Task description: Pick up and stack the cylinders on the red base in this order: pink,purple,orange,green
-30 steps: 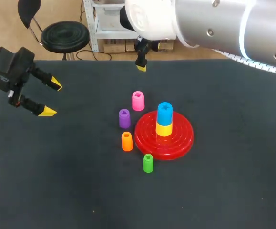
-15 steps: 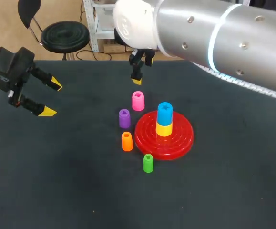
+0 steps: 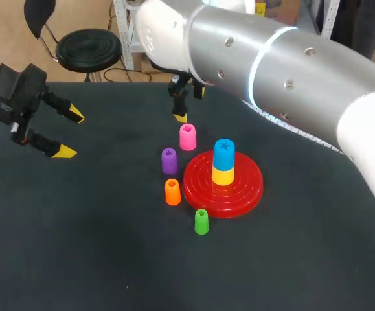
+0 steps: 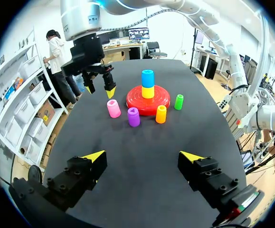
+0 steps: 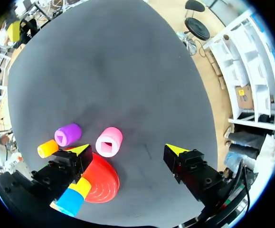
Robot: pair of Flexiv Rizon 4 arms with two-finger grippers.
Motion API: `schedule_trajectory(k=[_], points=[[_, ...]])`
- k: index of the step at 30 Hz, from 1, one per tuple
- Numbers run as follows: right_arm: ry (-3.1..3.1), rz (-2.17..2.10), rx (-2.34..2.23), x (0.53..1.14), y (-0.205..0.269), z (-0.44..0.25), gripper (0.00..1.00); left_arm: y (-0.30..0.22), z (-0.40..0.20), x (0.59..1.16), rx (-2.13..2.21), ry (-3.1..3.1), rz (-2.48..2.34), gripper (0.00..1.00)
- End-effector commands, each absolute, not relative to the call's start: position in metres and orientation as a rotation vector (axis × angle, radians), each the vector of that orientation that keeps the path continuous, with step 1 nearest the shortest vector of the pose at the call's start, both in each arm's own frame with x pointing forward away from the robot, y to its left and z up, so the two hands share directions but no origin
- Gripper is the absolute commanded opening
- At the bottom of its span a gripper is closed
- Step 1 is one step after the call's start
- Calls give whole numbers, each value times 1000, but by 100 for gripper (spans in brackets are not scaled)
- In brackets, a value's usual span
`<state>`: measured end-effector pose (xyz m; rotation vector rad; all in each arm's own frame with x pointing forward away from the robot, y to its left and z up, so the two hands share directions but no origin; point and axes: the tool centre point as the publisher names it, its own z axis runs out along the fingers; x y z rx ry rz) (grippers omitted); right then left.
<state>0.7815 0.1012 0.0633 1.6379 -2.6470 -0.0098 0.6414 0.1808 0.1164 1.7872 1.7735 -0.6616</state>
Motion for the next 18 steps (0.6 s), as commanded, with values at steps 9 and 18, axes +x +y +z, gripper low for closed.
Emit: schedule_trajectory(k=[9,18], points=[[-2662,-49,1656,765,92,59,100,181,116,641,1787,1772,-660,100],[-2662,-77,1659,765,96,51,100,181,116,641,1787,1772,-660,100]])
